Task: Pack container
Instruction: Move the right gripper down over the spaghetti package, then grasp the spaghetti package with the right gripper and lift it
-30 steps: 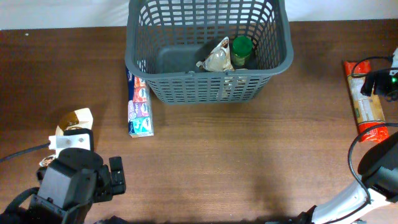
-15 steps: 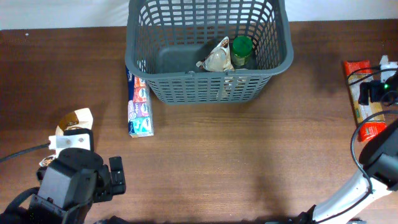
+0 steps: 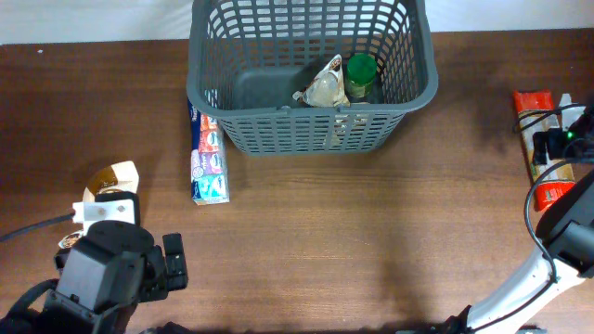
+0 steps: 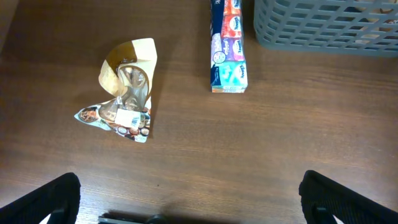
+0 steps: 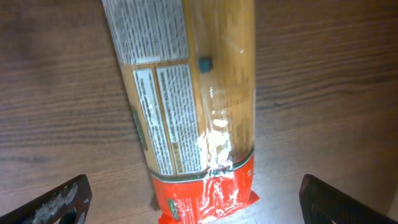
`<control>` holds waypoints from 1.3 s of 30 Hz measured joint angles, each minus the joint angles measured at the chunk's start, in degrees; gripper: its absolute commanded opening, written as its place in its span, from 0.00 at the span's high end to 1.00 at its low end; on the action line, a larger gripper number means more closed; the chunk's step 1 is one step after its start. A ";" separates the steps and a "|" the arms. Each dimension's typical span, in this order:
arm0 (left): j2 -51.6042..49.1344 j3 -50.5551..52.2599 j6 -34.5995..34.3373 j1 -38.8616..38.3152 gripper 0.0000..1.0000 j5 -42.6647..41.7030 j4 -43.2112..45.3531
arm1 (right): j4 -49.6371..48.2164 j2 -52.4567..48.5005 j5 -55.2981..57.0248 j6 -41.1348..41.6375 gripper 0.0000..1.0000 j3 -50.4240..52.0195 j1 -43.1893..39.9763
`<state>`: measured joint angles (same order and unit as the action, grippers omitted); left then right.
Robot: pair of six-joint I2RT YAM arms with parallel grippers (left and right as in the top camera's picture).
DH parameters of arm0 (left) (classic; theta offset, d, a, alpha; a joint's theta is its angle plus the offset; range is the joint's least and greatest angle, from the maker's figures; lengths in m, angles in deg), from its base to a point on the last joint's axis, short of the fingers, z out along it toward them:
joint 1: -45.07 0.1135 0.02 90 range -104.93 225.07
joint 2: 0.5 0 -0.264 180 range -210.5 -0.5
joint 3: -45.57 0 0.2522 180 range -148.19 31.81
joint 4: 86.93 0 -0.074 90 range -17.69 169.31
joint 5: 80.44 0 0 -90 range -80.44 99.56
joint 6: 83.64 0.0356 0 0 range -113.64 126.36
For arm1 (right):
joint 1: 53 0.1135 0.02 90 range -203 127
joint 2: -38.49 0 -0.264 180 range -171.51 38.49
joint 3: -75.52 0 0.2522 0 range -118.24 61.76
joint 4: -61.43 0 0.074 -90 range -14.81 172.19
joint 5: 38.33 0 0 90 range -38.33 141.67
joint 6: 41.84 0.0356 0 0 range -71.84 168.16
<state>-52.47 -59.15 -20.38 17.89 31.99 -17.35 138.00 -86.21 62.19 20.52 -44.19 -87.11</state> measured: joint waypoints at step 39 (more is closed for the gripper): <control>0.00 0.00 0.00 0.00 0.00 0.00 0.00 | -0.33 -7.50 -4.59 -0.76 0.01 0.02 -4.83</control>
<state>-52.47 -59.15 -20.38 17.89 31.99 -17.35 137.67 -93.71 57.60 19.75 -44.17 -91.94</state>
